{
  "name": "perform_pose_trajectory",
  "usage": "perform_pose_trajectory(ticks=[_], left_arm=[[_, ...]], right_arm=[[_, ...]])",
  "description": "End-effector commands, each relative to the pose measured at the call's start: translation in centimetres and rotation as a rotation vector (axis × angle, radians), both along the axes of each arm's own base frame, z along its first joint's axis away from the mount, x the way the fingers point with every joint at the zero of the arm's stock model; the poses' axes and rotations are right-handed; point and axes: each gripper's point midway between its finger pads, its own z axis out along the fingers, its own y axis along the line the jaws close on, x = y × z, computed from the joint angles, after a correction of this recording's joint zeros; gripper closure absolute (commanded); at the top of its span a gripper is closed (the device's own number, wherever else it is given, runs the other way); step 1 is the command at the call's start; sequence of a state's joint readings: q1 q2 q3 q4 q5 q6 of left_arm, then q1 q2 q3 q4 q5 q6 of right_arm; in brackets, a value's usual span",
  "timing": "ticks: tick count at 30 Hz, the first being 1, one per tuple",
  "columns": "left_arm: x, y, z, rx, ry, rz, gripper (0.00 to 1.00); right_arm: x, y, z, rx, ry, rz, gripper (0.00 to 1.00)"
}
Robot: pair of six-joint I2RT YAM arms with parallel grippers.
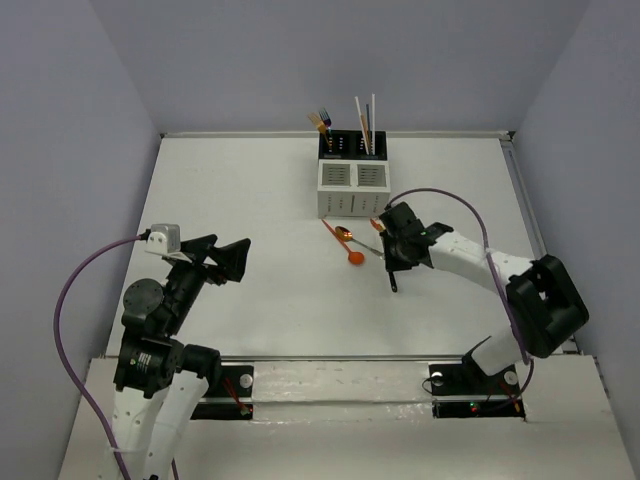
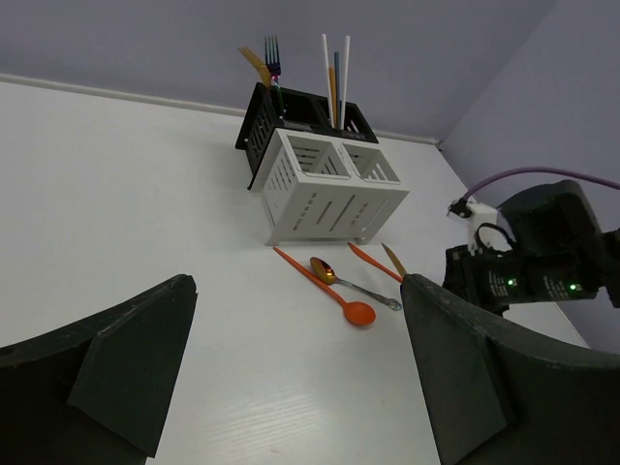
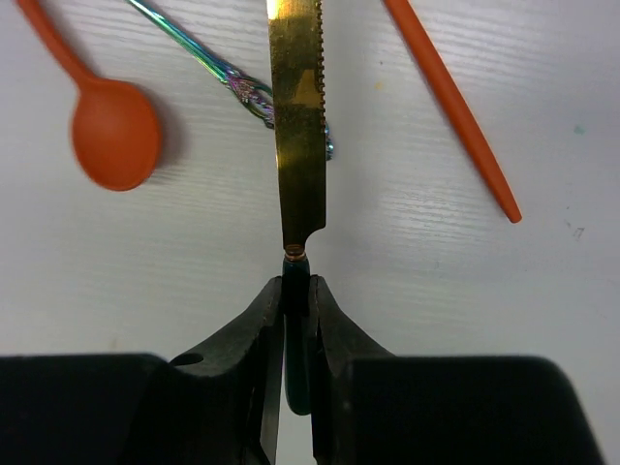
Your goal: Sort the eating utensils into containers
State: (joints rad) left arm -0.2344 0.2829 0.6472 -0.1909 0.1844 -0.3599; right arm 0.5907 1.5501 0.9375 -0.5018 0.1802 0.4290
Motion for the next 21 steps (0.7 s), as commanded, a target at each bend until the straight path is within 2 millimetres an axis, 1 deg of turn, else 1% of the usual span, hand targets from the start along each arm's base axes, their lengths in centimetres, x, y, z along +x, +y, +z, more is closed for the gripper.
perform_pose_trajectory(ticks=[1,5,6,8,9,10,11,12,13,14,15,17,18,19,20,21], left_arm=[[-0.2,-0.3,1.2,-0.001,-0.06,-0.022,0.01],[-0.2,-0.3,1.1,-0.001,-0.058,-0.022,0.01],[-0.2,-0.3,1.1,-0.002,-0.058,-0.021,0.01],[-0.1,-0.3,1.1,0.0,-0.055,-0.022,0.01],[-0.1,-0.3,1.1,0.0,-0.055,-0.022,0.01],[-0.1,-0.4,1.1,0.0,-0.055,-0.022,0.01],[-0.1,-0.4,1.1,-0.002,-0.056,-0.022,0.01],[-0.1,-0.3,1.1,0.0,-0.055,-0.021,0.01],[-0.1,-0.3,1.0,0.0,-0.054,-0.019,0.01],[0.0,-0.3,1.1,0.0,-0.054,-0.019,0.01],[0.0,-0.3,1.1,0.0,-0.052,-0.019,0.01],[0.0,-0.3,1.0,0.002,-0.051,-0.016,0.01],[0.0,-0.3,1.0,0.002,-0.053,-0.016,0.01],[0.0,-0.3,1.0,0.002,-0.051,-0.016,0.01],[0.0,-0.3,1.0,0.002,-0.053,-0.016,0.01],[0.0,-0.3,1.0,0.002,-0.05,-0.016,0.01]], right_arm=[[1.3,2.5,7.1,0.164,-0.182,0.087,0.93],[1.5,4.4,11.4,0.291,-0.285,0.157,0.93],[1.6,4.7,13.0,0.326,-0.331,0.171,0.93],[2.9,5.3,15.8,0.365,-0.436,0.179,0.93],[3.8,4.8,16.6,0.346,-0.481,0.149,0.93],[5.0,5.0,18.1,0.358,-0.552,0.133,0.93],[5.9,5.0,19.1,0.356,-0.597,0.117,0.93],[7.4,5.1,20.9,0.367,-0.673,0.09,0.93],[8.2,5.3,21.9,0.371,-0.718,0.084,0.93],[9.2,5.6,22.2,0.368,-0.755,0.076,0.93],[10.7,5.7,24.4,0.389,-0.863,0.045,0.93],[12.4,5.5,25.2,0.36,-0.933,0.014,0.93],[13.9,5.7,25.1,0.347,-0.972,-0.017,0.93],[14.7,6.0,25.6,0.348,-0.996,-0.025,0.93],[15.5,5.8,25.1,0.338,-1.003,-0.035,0.93],[16.3,6.1,25.8,0.337,-1.03,-0.036,0.93]])
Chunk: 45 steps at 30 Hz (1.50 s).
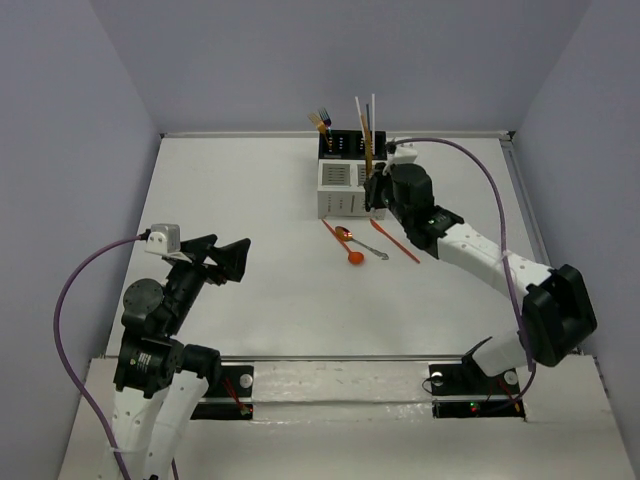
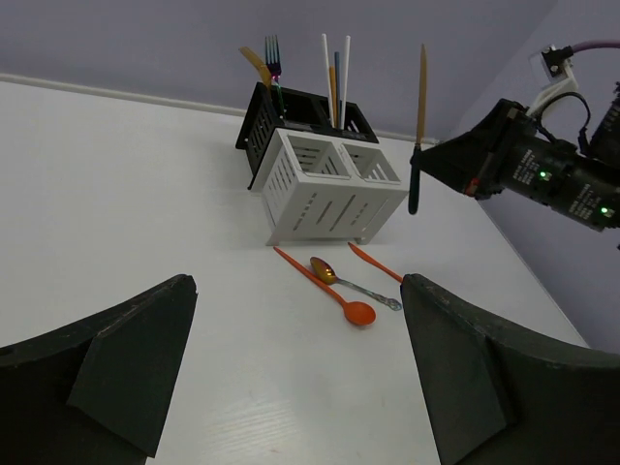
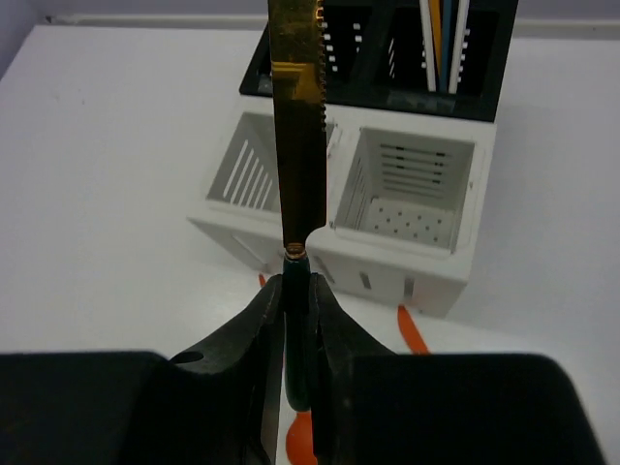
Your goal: Sort the eating utensils into containers
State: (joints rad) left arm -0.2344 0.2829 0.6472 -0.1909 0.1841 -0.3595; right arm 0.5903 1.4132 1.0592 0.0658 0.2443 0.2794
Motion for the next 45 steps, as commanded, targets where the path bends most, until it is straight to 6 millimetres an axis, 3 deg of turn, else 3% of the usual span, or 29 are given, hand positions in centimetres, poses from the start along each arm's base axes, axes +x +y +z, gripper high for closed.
perform_pose_trajectory(ticks=[1,2,4,5,7,8,11,15,19,23,26,30,33,36,37,42,45], left_arm=[[0.0,-0.3,1.0,0.0,-0.051,-0.016,0.01],[0.0,-0.3,1.0,0.002,-0.05,-0.015,0.01],[0.1,-0.3,0.9,0.003,-0.047,-0.015,0.01],[0.1,-0.3,0.7,0.004,-0.041,-0.016,0.01],[0.2,-0.3,0.8,0.004,-0.041,-0.016,0.01],[0.2,-0.3,0.8,0.004,-0.041,-0.016,0.01],[0.3,-0.3,0.6,0.007,-0.034,-0.016,0.01],[0.4,-0.3,0.6,0.008,-0.032,-0.015,0.01],[0.4,-0.4,0.6,0.008,-0.032,-0.016,0.01],[0.4,-0.4,0.5,0.01,-0.03,-0.016,0.01],[0.4,-0.4,0.5,0.008,-0.029,-0.018,0.01],[0.4,-0.4,0.6,0.007,-0.034,-0.016,0.01],[0.3,-0.4,0.7,0.006,-0.035,-0.018,0.01],[0.3,-0.3,0.7,0.007,-0.037,-0.016,0.01],[0.2,-0.3,0.8,0.004,-0.039,-0.016,0.01],[0.2,-0.4,0.8,0.005,-0.043,-0.019,0.01],[0.0,-0.4,0.9,0.004,-0.049,-0.022,0.01]], right_arm=[[5.4,0.4,7.1,0.079,-0.298,-0.121,0.93],[6.6,0.4,6.0,0.064,-0.293,-0.138,0.93],[9.0,-0.5,6.7,0.067,-0.333,-0.19,0.93],[9.6,-0.9,5.5,0.051,-0.314,-0.201,0.93],[11.3,-1.2,5.5,0.092,-0.313,-0.206,0.93],[11.4,-1.0,6.3,0.106,-0.333,-0.201,0.93],[13.0,-1.0,5.9,0.108,-0.334,-0.22,0.93],[14.2,-1.0,4.7,0.088,-0.33,-0.225,0.93],[14.9,-1.3,2.4,0.065,-0.3,-0.236,0.93],[14.3,-1.5,0.5,0.06,-0.282,-0.228,0.93],[14.1,-1.4,0.2,0.058,-0.28,-0.216,0.88],[13.1,-1.9,1.3,0.066,-0.312,-0.215,0.69],[12.3,-2.2,2.7,0.064,-0.332,-0.209,0.64],[10.9,-2.9,2.8,0.057,-0.329,-0.206,0.61],[10.2,-3.3,3.9,0.063,-0.348,-0.202,0.61],[6.9,-4.5,1.4,-0.022,-0.237,-0.163,0.66],[4.5,-5.5,-3.2,-0.084,-0.066,-0.157,0.67]])
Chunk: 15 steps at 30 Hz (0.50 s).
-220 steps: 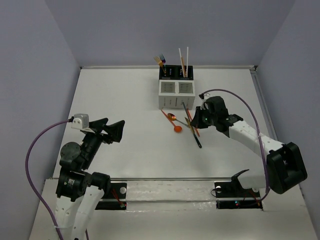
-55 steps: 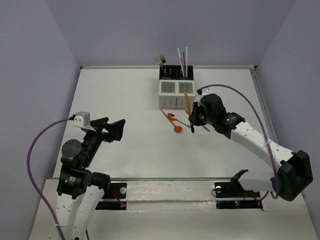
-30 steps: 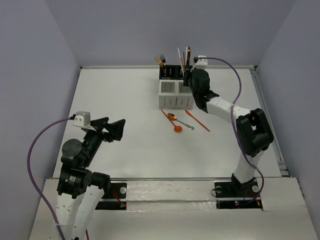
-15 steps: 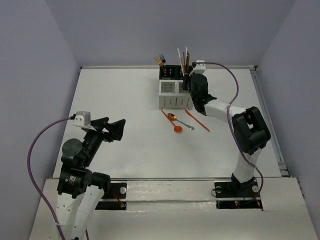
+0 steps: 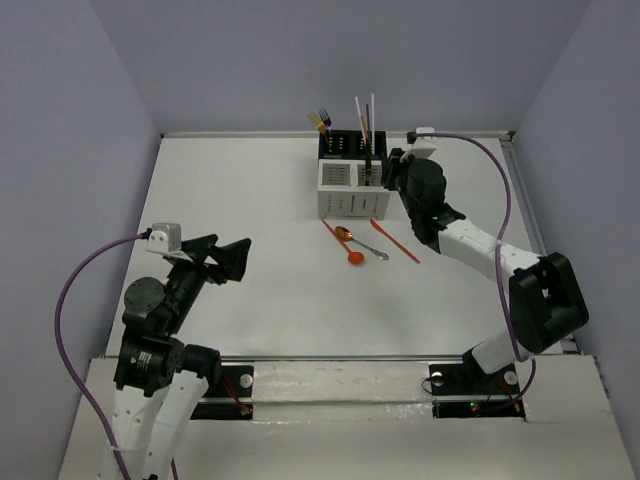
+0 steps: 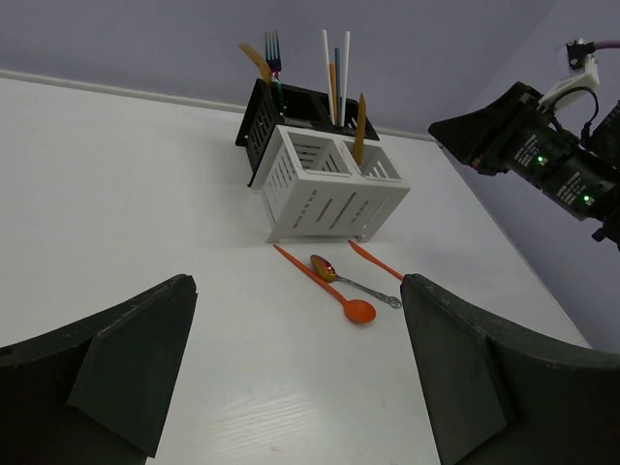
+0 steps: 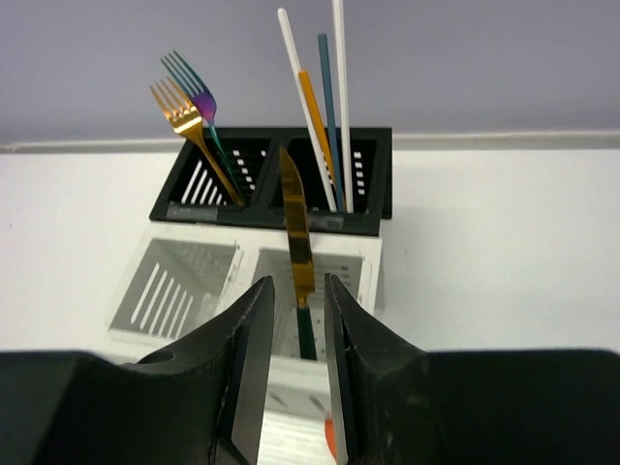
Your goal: Sort the eating utensils into containers
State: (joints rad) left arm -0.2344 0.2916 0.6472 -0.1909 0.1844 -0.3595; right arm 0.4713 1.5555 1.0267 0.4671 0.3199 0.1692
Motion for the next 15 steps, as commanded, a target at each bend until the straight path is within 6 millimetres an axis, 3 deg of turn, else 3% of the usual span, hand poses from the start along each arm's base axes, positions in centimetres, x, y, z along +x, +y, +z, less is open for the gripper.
perform_pose_trajectory(ticks=[1,3,7,8,9,15], left_arm=[[-0.2,-0.3,1.1,0.001,-0.057,-0.022,0.01],[-0.2,-0.4,1.1,0.002,-0.059,-0.023,0.01],[-0.3,-0.4,1.3,-0.001,-0.064,-0.025,0.01],[-0.3,-0.4,1.3,-0.001,-0.066,-0.025,0.01],[-0.3,-0.4,1.3,0.0,-0.067,-0.026,0.01],[-0.3,-0.3,1.3,-0.002,-0.067,-0.02,0.01]], right_arm=[[-3.3,-2.2,-6.3,-0.093,0.235,-0.021,0.67],[-5.0,-3.4,-9.4,-0.106,0.354,-0.048,0.66],[-7.1,-3.9,-13.2,-0.115,0.537,-0.026,0.61],[-7.4,-4.1,-13.8,-0.128,0.562,-0.032,0.53],[-7.5,-4.8,-15.1,-0.15,0.607,-0.047,0.52],[-7.8,-5.3,-18.6,-0.171,0.744,-0.04,0.51]])
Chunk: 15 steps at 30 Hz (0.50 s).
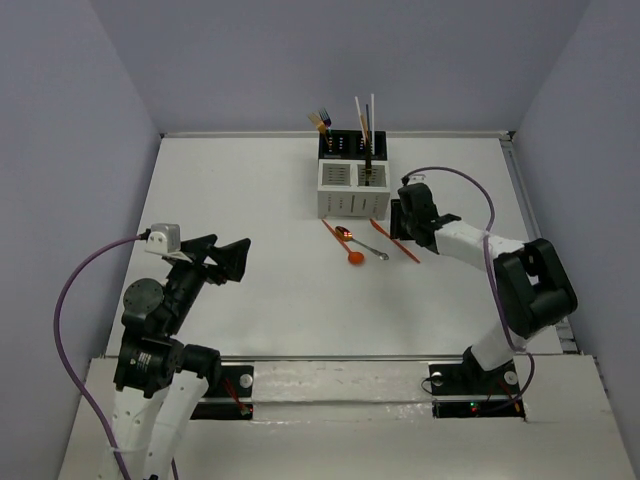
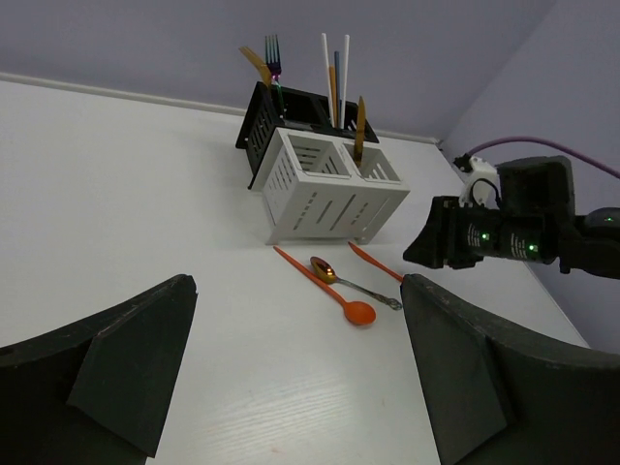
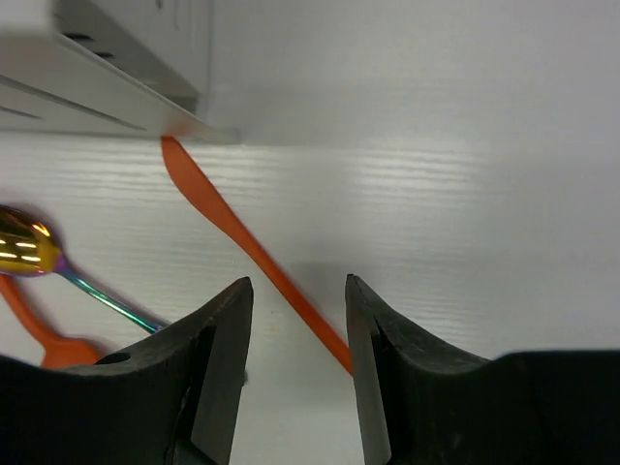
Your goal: Sort the eating utensils into containers
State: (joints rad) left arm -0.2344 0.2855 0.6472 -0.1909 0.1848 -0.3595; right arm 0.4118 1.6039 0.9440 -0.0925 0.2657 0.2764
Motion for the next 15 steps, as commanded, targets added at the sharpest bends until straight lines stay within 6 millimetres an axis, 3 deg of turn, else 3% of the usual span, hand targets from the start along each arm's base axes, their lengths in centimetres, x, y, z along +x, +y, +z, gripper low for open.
perform_pose_trajectory(ticks=[1,5,10,14,15], left_arm=[[-0.2,-0.2,1.3,-0.001,-0.063,-0.017,0.01],[-0.2,-0.2,1.2,-0.001,-0.063,-0.017,0.01],[-0.3,-0.2,1.3,-0.003,-0.065,-0.017,0.01],[-0.4,-0.2,1.4,-0.003,-0.07,-0.015,0.01],[-0.4,-0.4,1.4,-0.003,-0.07,-0.024,0.01]], right_arm=[[-0.5,-0.1,-1.7,0.007,0.116,0.012,0.51],[-1.0,0.1,-4.3,-0.003,0.214,0.044,0.5],[-1.1,0.9,-5.1,0.012,0.256,0.083,0.48],[-1.8,1.5,-6.0,0.034,0.31,0.102,0.56],[-2.0,1.5,-6.2,0.035,0.324,0.102,0.61]])
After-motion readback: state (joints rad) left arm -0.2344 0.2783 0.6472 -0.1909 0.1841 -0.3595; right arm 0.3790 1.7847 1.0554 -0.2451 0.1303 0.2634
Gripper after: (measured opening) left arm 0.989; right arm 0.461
